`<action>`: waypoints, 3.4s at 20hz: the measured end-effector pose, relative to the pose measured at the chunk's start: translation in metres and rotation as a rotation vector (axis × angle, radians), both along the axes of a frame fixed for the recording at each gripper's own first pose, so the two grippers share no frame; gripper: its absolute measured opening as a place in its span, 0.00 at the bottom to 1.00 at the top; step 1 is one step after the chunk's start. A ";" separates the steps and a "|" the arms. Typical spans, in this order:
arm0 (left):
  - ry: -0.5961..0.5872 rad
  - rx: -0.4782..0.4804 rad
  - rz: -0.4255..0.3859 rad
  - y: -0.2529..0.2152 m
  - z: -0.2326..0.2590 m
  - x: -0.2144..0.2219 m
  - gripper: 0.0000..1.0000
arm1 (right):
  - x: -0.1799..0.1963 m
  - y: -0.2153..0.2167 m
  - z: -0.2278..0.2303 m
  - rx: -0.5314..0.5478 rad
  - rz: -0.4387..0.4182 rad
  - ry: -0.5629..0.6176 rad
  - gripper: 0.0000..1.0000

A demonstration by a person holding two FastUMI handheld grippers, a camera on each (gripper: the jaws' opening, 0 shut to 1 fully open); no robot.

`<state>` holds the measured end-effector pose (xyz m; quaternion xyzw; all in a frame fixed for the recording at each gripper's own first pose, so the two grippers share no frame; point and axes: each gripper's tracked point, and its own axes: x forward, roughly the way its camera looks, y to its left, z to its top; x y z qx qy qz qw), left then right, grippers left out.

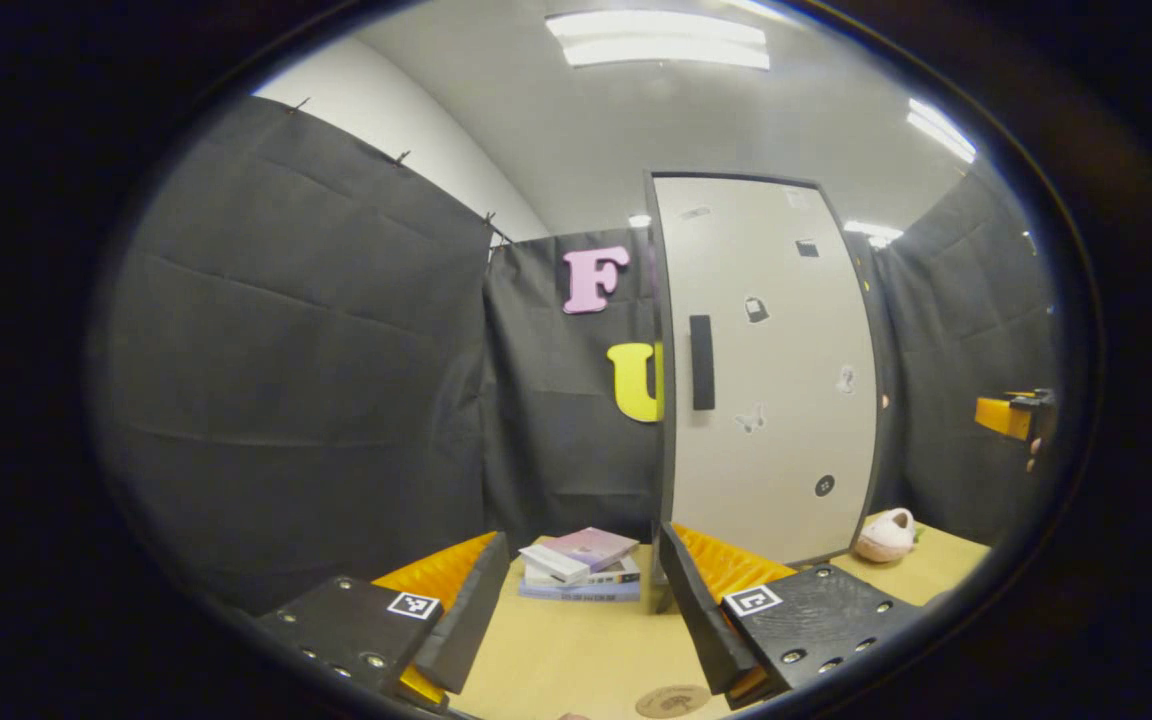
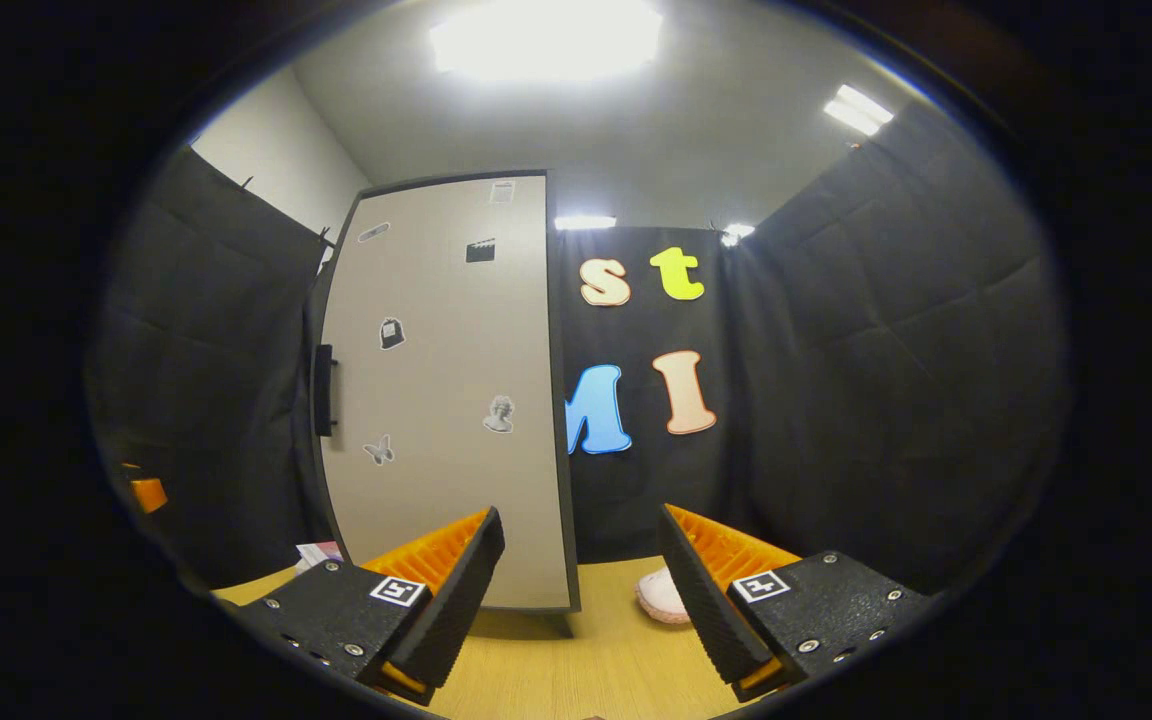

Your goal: Open the cabinet door with the right hand, grasp the bottle in the cabinet with the left hand and place it on the coaster, then close the cabinet door with the right hand.

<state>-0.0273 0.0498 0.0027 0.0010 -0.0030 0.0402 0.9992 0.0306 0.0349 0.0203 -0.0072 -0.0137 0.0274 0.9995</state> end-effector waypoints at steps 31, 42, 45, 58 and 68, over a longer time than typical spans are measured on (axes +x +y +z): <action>0.030 0.060 0.352 0.190 -0.008 -0.107 0.87 | 0.123 0.280 0.050 0.007 0.337 -0.011 0.95; 0.054 0.039 0.402 0.229 -0.027 -0.113 0.87 | 0.173 0.345 0.046 -0.053 0.312 0.064 0.77; 0.055 0.026 0.416 0.237 -0.029 -0.115 0.92 | 0.188 0.353 0.037 -0.072 0.282 0.113 0.61; 0.053 0.008 0.350 0.228 -0.030 -0.101 0.87 | 0.190 0.357 0.032 -0.047 0.307 0.252 0.20; 0.019 0.017 0.251 0.178 -0.010 -0.076 0.87 | 0.163 0.351 0.039 -0.036 0.424 0.268 0.20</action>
